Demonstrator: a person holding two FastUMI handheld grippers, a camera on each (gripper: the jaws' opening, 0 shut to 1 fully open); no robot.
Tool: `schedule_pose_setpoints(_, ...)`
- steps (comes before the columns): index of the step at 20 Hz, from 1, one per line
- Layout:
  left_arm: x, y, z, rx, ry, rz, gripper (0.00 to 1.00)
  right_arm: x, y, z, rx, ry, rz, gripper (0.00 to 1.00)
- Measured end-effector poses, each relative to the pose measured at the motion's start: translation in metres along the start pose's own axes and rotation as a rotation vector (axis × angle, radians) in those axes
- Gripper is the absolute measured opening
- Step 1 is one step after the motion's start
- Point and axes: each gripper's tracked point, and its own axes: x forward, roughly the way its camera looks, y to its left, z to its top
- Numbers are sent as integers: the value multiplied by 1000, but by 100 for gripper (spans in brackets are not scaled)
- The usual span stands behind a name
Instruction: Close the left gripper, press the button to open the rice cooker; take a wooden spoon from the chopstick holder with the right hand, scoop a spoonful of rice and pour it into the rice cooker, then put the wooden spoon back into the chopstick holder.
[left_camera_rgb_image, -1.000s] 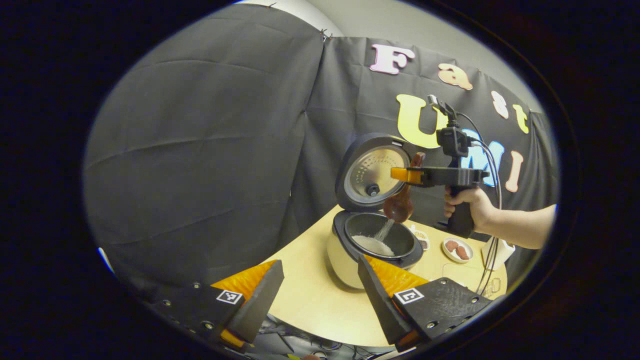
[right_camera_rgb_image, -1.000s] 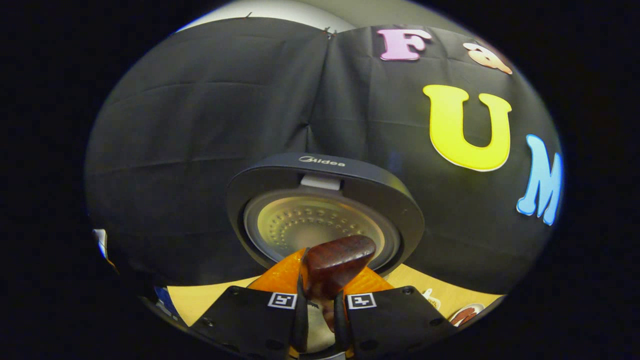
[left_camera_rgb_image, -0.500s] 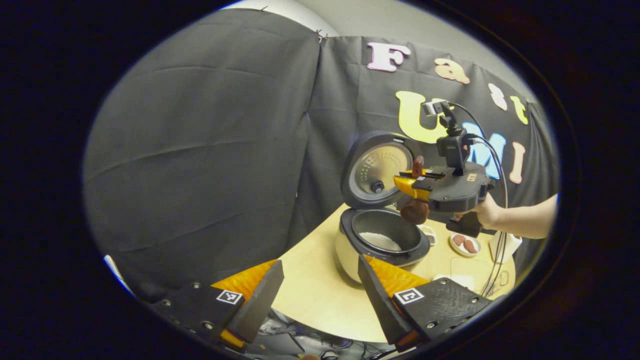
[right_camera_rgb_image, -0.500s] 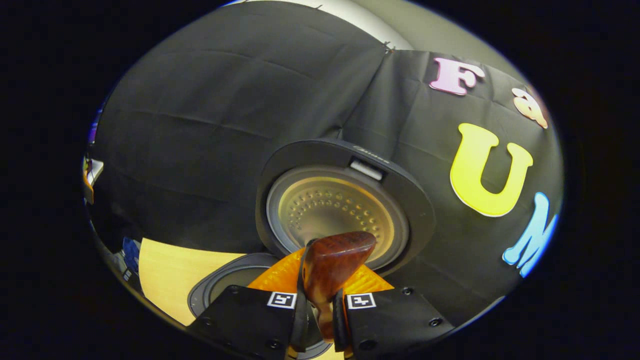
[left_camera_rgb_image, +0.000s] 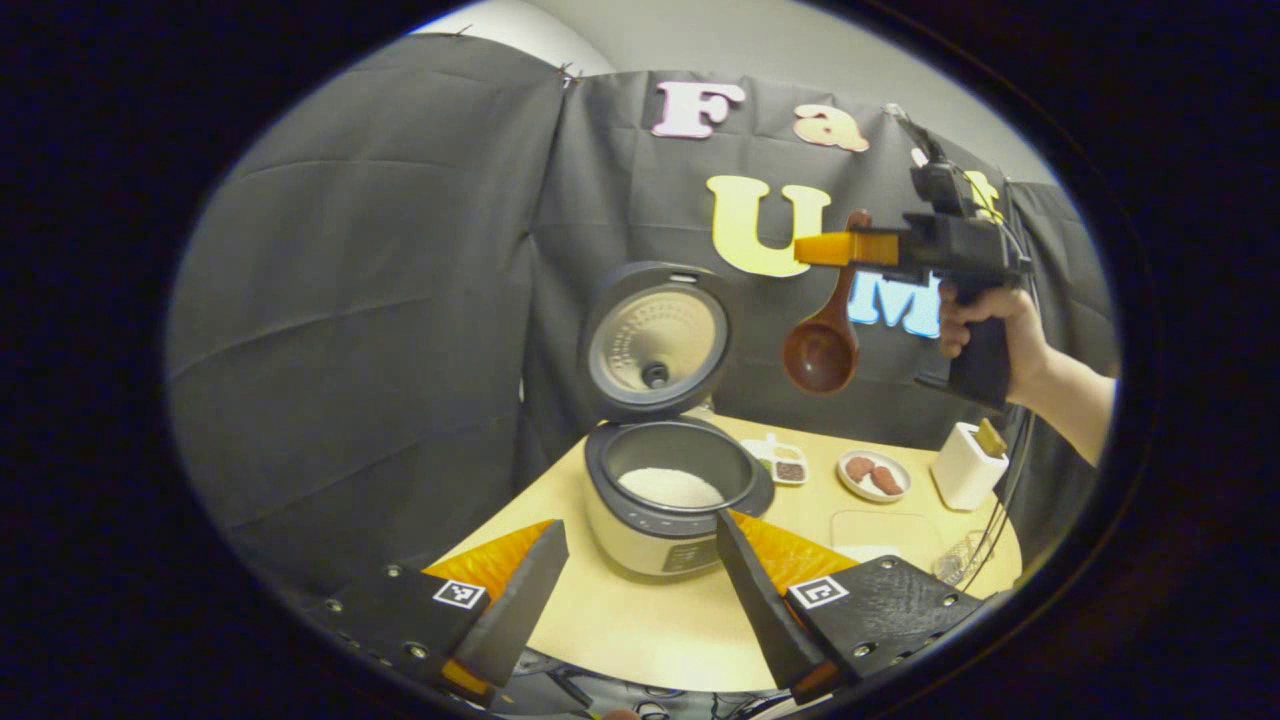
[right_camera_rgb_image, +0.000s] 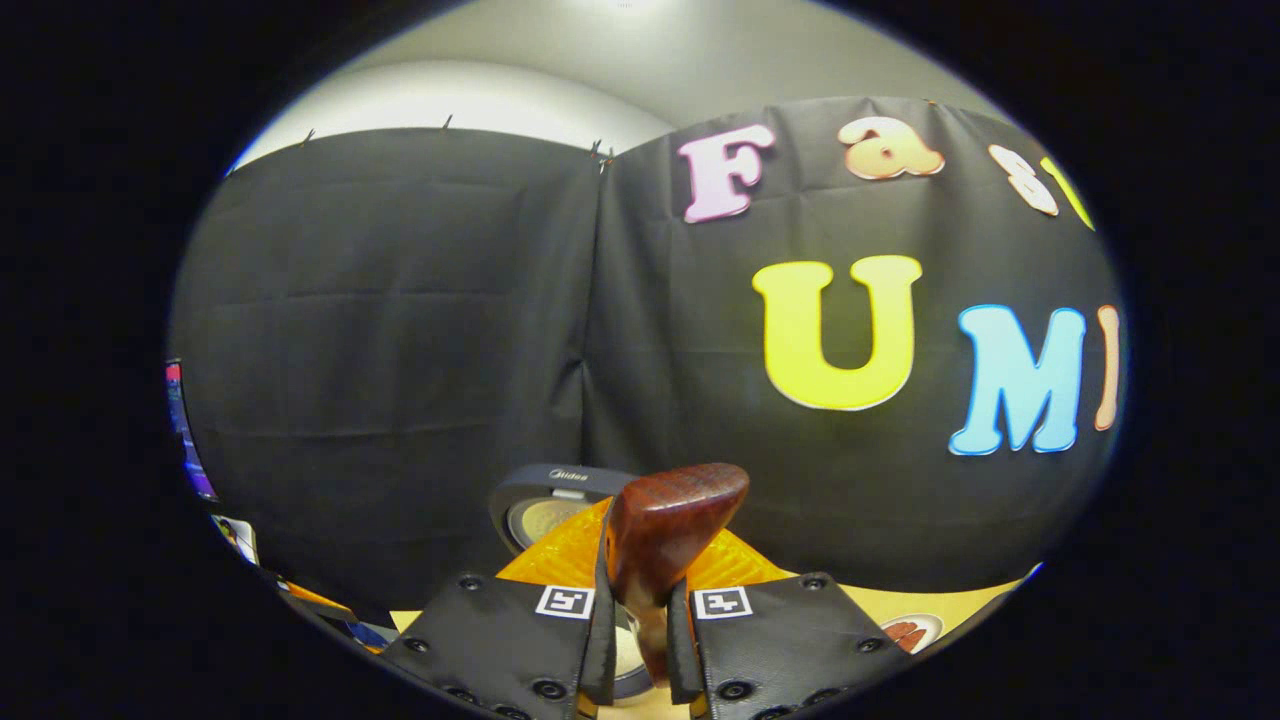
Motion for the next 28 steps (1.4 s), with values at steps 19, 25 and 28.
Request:
schedule_pose_setpoints(19, -18, -301, -22, 108, 44, -339, 94, -337, -286, -149, 449, 115, -585, 19)
schedule_pose_setpoints(25, -21, -288, -20, 76, 97, -305, 94, -341, -280, -241, 646, 178, -646, 19)
schedule_pose_setpoints(28, -17, -257, 5, 26, 78, -245, 92, -337, -276, -278, 678, 223, -678, 23)
